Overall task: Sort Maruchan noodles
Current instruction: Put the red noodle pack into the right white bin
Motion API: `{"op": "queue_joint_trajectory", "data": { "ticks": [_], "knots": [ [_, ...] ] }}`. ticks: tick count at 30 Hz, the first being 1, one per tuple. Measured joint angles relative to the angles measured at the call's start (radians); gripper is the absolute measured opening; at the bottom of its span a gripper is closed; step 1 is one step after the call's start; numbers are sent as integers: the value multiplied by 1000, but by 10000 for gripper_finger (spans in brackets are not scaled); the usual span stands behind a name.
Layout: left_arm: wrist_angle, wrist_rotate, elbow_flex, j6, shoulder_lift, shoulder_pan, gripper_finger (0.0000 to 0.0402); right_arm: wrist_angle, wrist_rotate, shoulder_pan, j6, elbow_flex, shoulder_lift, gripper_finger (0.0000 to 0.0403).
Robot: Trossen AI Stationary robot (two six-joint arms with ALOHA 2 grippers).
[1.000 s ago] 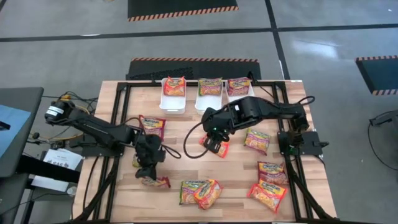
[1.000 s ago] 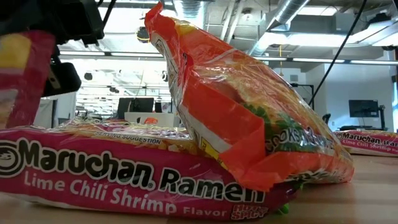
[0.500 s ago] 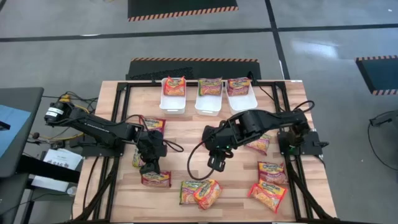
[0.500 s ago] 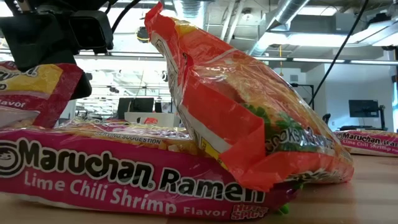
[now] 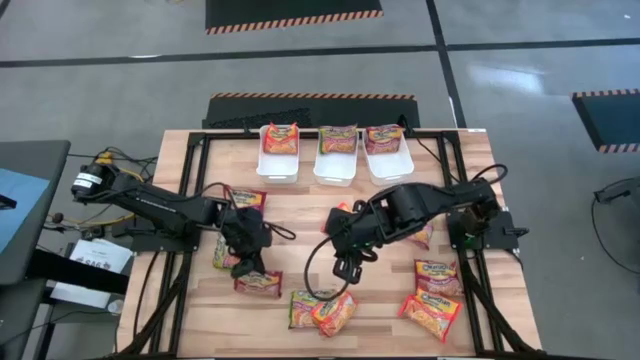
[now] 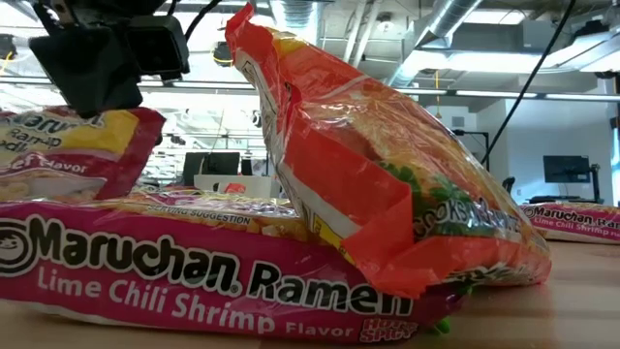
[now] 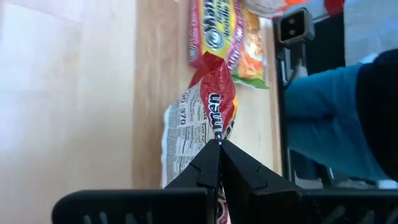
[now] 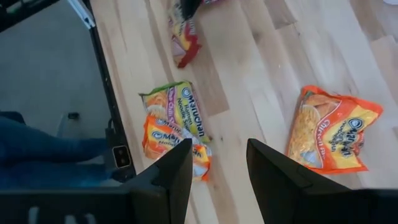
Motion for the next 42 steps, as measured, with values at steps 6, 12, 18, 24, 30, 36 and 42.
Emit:
{"op": "queue_joint_trajectory", "data": {
  "ticks": [6,12,18,24,30,36,42],
  "knots": [
    [0,-9,0,0,0,15,0,-1,30,25,47,0,0,175],
    [0,-9,0,8,0,15,0,140,77,51,54,-69,-5,175],
    [-3,-10,0,14,0,15,0,325,-4,46,17,-199,-2,175],
    [-4,-10,1,14,0,15,0,491,-135,3,-154,-253,-2,175],
    [-6,-11,1,4,0,15,0,620,-338,-46,-341,-312,1,175],
    [-14,-11,1,-2,0,15,0,666,-329,-54,-444,-364,0,182],
    [-14,-11,1,9,0,15,0,693,-277,-54,-471,-437,-2,209]
  ]
}}
